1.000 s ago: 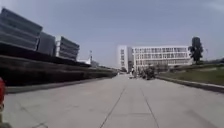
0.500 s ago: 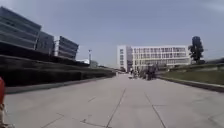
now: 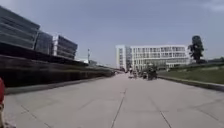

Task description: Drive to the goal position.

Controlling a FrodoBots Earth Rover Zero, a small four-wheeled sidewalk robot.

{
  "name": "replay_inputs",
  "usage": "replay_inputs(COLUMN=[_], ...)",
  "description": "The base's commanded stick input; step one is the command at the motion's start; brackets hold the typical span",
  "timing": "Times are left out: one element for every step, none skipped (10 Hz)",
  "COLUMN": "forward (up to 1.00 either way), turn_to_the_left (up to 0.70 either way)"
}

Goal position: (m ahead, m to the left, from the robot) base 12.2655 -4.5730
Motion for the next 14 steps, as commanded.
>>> replay_inputs(forward=[0.7, 0.7, 0.7, 0.7, 0.7, 0.7, 0.7, 0.7, 0.7, 0.7, 0.7, 0.7, 0.7, 0.7], turn_to_the_left=[0.0, 0.0, 0.0, 0.0, 0.0, 0.0, 0.0, 0.0, 0.0, 0.0, 0.0, 0.0, 0.0, 0.0])
